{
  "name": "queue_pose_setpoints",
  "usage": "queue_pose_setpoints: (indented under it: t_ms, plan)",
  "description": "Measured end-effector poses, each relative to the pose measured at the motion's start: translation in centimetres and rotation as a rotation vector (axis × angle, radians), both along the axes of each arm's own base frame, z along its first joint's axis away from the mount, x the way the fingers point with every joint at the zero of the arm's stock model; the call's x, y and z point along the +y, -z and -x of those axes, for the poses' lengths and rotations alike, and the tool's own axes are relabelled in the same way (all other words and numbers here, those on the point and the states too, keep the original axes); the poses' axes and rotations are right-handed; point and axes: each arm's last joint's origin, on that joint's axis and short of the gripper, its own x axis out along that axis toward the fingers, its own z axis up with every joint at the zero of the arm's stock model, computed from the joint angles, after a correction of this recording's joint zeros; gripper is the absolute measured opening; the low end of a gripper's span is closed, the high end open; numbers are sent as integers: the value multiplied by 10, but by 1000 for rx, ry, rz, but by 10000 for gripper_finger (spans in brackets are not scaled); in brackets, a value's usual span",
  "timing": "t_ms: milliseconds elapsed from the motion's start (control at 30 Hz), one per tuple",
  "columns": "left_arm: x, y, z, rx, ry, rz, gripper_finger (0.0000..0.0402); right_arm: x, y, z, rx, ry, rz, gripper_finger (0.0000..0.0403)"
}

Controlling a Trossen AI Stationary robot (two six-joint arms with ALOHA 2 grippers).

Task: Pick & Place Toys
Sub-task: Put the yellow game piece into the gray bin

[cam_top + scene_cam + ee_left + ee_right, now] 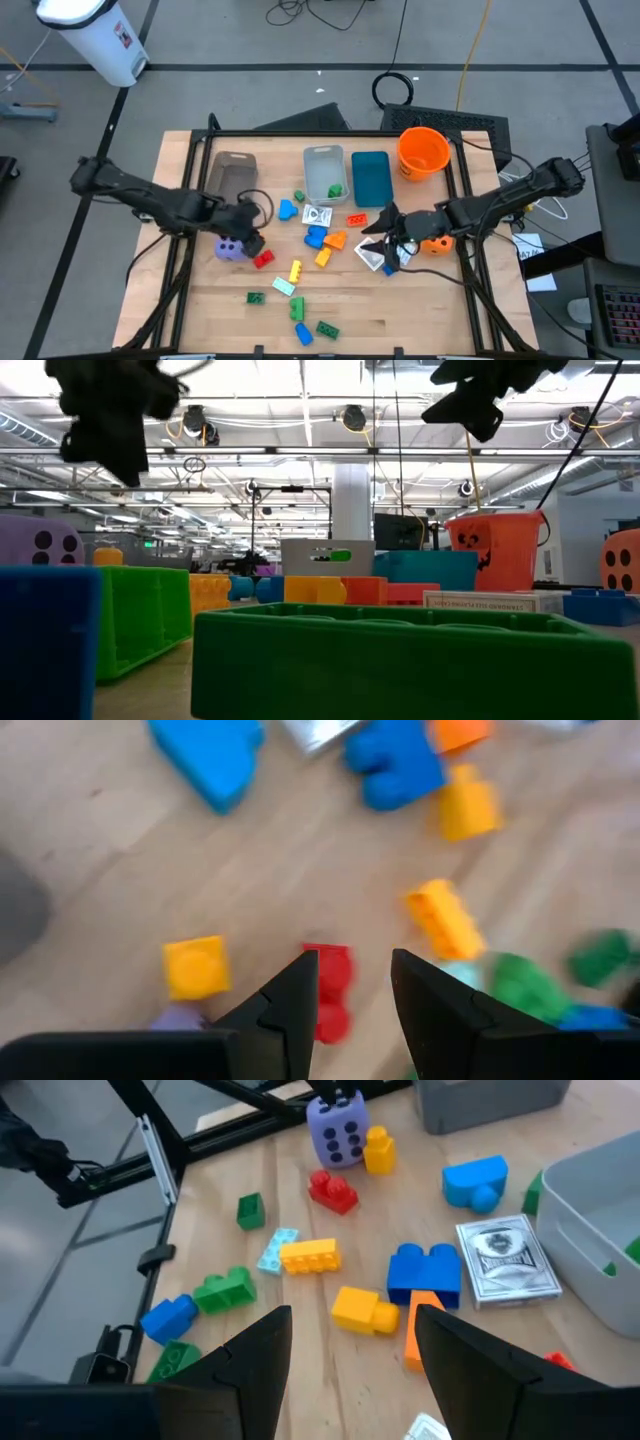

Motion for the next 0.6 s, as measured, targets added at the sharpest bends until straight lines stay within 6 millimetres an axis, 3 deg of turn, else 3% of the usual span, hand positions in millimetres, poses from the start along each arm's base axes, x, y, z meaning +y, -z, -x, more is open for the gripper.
queue_pose_setpoints:
  t_ms: [300, 600]
  plan:
    - [13, 28, -10, 228, -63, 18, 133, -2, 3, 0, 6, 7, 2, 205]
    - [21, 32, -4, 316, -104, -43, 133, -3, 3, 0, 7, 17, -6, 205]
